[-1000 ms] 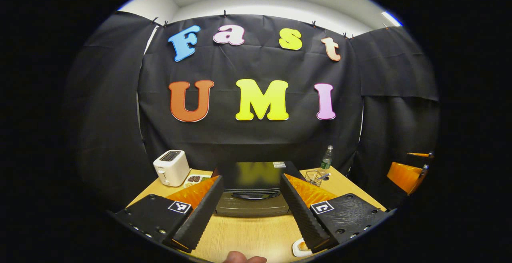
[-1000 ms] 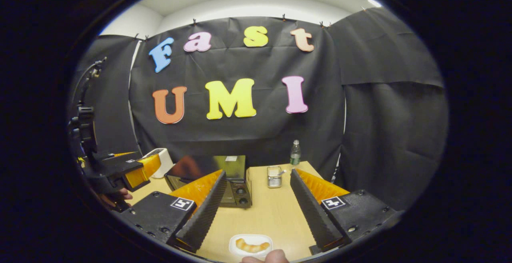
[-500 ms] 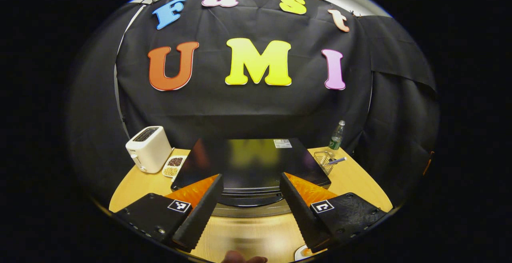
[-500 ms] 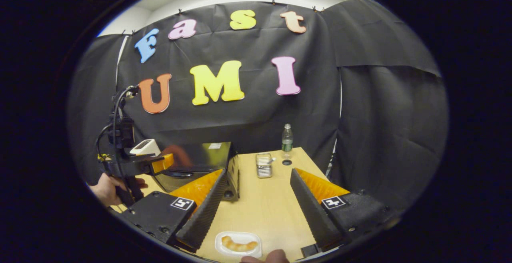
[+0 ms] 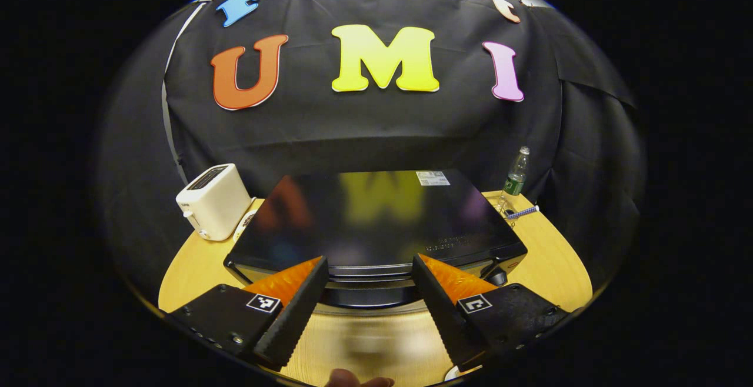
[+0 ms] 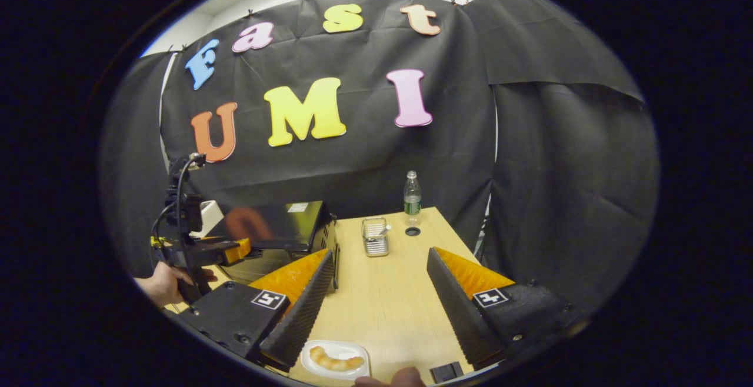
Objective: Open the electric oven with the left hand, put the food in, and close the electric oven.
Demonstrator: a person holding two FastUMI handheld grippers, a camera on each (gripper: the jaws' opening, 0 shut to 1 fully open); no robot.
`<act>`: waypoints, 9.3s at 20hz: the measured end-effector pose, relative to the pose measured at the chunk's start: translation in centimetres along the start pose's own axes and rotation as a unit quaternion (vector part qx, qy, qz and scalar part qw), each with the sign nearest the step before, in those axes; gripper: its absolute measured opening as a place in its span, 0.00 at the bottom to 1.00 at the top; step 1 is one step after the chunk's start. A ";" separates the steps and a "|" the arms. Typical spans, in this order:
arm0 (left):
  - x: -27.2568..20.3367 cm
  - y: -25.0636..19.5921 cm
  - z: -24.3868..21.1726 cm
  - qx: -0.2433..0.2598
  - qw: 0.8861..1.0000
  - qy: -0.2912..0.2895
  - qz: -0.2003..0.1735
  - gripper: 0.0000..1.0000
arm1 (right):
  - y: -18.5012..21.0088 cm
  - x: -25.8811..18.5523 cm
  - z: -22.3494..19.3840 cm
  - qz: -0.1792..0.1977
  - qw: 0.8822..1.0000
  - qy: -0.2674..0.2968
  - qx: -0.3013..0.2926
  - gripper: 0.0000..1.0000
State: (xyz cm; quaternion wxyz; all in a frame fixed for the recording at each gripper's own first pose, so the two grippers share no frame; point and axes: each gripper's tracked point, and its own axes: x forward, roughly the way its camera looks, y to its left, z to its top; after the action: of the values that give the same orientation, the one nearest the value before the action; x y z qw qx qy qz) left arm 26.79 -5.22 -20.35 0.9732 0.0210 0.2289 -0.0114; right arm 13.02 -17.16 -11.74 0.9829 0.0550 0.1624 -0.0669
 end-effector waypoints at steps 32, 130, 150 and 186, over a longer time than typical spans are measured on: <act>-5.3 0.3 -21.6 0.015 0.981 0.183 -0.059 0.97 | 1.0 -14.0 -5.6 -0.103 0.995 0.017 -0.006 0.98; -28.7 18.1 -6.4 -0.048 0.997 0.052 0.035 0.93 | 30.6 24.2 -16.9 0.089 0.901 0.107 0.410 0.45; -28.0 13.2 -6.6 -0.059 0.998 -0.022 -0.007 0.93 | 24.1 4.8 -15.9 0.095 0.978 0.100 0.155 0.88; -7.4 -1.4 -23.2 -0.050 0.987 0.146 -0.052 0.93 | 4.8 -8.5 -15.0 -0.043 0.991 0.121 -0.025 0.97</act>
State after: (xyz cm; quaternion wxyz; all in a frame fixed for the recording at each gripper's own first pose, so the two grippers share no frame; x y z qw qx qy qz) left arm 9.84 -5.47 -37.86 0.9273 -0.0384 0.3694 -0.0475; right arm 1.04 -9.52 -22.68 0.9534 0.0314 0.2836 -0.0977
